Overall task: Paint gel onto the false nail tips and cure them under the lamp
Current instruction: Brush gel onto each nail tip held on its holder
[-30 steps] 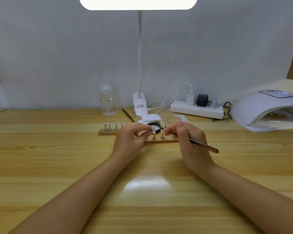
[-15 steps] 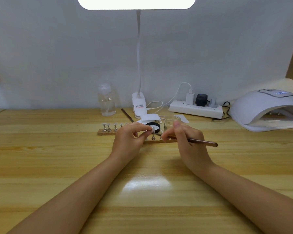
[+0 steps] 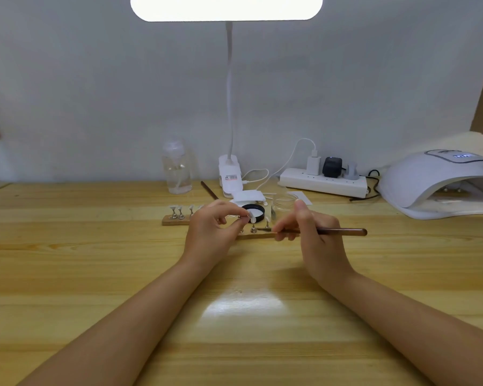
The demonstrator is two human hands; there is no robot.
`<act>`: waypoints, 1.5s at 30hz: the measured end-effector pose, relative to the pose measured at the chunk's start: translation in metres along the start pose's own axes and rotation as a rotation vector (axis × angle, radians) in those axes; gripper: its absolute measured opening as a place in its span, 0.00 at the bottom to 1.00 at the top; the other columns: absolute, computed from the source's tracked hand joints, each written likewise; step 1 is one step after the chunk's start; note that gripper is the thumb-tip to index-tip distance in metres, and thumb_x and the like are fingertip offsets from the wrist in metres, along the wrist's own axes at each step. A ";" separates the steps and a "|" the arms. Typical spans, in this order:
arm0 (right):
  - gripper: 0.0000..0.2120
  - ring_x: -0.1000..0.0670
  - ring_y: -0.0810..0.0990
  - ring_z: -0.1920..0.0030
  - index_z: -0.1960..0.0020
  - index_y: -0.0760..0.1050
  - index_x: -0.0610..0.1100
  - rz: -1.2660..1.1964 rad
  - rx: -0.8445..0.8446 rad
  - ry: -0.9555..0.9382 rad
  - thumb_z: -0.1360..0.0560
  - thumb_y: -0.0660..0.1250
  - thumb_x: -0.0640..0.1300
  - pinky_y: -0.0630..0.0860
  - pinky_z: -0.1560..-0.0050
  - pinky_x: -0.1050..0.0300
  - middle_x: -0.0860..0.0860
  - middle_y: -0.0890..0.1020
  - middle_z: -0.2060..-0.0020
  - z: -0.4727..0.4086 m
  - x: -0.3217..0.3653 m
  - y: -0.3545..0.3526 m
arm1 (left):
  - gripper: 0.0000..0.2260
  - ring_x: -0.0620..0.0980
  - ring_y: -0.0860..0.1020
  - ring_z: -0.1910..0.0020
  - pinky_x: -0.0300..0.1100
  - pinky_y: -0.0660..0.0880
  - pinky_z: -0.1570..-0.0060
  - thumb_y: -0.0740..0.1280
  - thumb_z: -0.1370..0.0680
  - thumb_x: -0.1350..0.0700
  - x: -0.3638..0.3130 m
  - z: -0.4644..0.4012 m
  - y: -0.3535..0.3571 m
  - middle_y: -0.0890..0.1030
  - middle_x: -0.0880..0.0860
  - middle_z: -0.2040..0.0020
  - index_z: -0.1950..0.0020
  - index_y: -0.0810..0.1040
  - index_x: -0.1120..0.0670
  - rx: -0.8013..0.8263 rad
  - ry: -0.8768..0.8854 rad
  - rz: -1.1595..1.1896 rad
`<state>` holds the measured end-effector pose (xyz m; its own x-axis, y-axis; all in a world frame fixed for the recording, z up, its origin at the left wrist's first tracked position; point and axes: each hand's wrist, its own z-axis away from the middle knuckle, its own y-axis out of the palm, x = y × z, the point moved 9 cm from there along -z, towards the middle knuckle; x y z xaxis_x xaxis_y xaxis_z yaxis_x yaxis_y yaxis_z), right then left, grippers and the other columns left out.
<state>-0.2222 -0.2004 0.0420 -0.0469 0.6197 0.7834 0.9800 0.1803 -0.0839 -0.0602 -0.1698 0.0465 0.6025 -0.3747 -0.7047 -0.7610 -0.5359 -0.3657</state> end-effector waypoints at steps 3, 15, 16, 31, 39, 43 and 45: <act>0.19 0.59 0.79 0.65 0.66 0.78 0.50 0.043 -0.036 -0.042 0.24 0.54 0.53 0.71 0.61 0.68 0.53 0.81 0.71 -0.002 0.004 -0.004 | 0.08 0.41 0.70 0.65 0.34 0.67 0.60 0.74 0.32 0.61 0.001 0.000 -0.001 0.79 0.41 0.62 0.64 0.80 0.49 -0.011 -0.006 0.022; 0.22 0.62 0.78 0.67 0.66 0.80 0.43 0.064 0.117 -0.015 0.24 0.53 0.49 0.69 0.62 0.72 0.54 0.81 0.70 0.001 0.003 0.012 | 0.09 0.46 0.66 0.68 0.36 0.66 0.65 0.75 0.33 0.61 0.004 0.000 -0.001 0.77 0.43 0.68 0.66 0.79 0.47 0.000 -0.042 -0.011; 0.22 0.60 0.78 0.67 0.66 0.80 0.42 0.044 0.099 -0.011 0.24 0.52 0.49 0.69 0.63 0.72 0.54 0.81 0.70 0.001 0.002 0.010 | 0.10 0.45 0.66 0.69 0.34 0.65 0.65 0.75 0.33 0.61 0.004 0.000 -0.001 0.77 0.42 0.68 0.66 0.79 0.47 -0.001 -0.044 -0.008; 0.18 0.60 0.75 0.71 0.59 0.78 0.53 0.037 0.030 -0.058 0.23 0.50 0.50 0.68 0.65 0.71 0.53 0.77 0.74 0.000 0.011 0.003 | 0.12 0.46 0.66 0.67 0.37 0.66 0.64 0.74 0.32 0.60 0.006 0.001 -0.001 0.79 0.48 0.66 0.68 0.77 0.44 -0.004 -0.087 -0.004; 0.05 0.58 0.78 0.60 0.54 0.78 0.45 0.275 0.121 -0.140 0.24 0.63 0.40 0.74 0.60 0.67 0.53 0.81 0.61 -0.002 0.016 0.014 | 0.08 0.48 0.68 0.65 0.42 0.68 0.61 0.74 0.32 0.61 0.008 0.001 -0.001 0.80 0.50 0.64 0.66 0.79 0.49 -0.001 -0.118 -0.003; 0.17 0.54 0.76 0.62 0.62 0.79 0.43 0.274 0.133 -0.181 0.25 0.57 0.51 0.72 0.62 0.64 0.50 0.80 0.66 0.000 0.019 0.015 | 0.07 0.48 0.68 0.65 0.42 0.67 0.61 0.74 0.32 0.61 0.007 0.001 -0.001 0.81 0.52 0.64 0.65 0.79 0.51 0.005 -0.115 0.000; 0.18 0.56 0.78 0.63 0.65 0.78 0.47 0.232 0.169 -0.137 0.25 0.56 0.53 0.73 0.62 0.64 0.52 0.81 0.68 0.001 0.016 0.017 | 0.06 0.49 0.68 0.65 0.42 0.67 0.61 0.74 0.32 0.61 0.008 0.001 -0.001 0.81 0.54 0.63 0.65 0.80 0.51 0.002 -0.118 -0.004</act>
<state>-0.2063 -0.1867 0.0521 0.1375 0.7544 0.6419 0.9221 0.1392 -0.3612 -0.0548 -0.1711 0.0409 0.5730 -0.2805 -0.7701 -0.7591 -0.5360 -0.3695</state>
